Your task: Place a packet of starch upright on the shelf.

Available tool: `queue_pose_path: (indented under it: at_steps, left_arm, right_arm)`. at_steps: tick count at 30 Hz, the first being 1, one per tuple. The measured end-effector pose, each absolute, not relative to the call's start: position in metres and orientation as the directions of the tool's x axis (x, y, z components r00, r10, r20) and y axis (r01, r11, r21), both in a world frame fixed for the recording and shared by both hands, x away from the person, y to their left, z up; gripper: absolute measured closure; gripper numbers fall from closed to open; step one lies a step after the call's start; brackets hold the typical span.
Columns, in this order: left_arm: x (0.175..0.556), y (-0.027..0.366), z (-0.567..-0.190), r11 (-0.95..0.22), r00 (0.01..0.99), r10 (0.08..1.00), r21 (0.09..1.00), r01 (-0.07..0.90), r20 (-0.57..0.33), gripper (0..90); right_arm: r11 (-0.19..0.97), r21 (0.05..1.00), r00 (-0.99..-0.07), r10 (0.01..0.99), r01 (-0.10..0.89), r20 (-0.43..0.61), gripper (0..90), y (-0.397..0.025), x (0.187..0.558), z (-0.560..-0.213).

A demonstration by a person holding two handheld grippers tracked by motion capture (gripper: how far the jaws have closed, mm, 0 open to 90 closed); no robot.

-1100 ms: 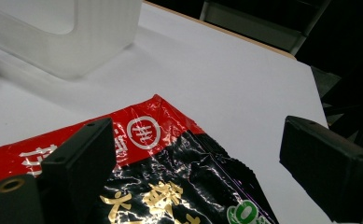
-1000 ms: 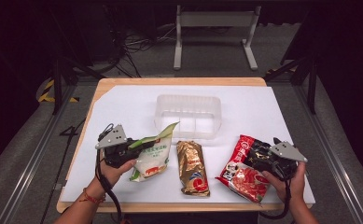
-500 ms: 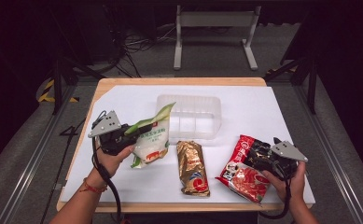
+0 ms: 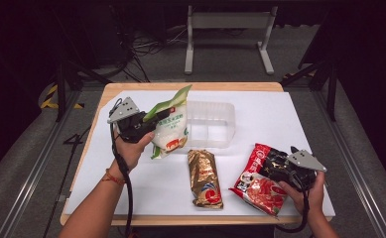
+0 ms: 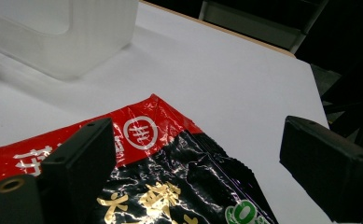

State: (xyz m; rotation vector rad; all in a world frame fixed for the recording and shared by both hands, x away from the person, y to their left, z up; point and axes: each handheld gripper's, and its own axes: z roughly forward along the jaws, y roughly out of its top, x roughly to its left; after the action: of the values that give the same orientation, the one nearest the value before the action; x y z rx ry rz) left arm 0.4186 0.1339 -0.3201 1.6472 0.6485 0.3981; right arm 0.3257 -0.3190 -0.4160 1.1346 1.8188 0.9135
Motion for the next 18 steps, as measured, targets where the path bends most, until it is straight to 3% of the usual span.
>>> queue_pose_path:
  at_steps: [18]
  left_arm:
    - [0.467, 0.097, -0.326, -0.103, 0.676, 0.734, 0.972, 0.213, -0.071, 90.0]
  right_arm:
    - [0.335, 0.873, -0.285, 0.928, 0.355, -0.241, 11.4, -0.320, 0.326, -0.416]
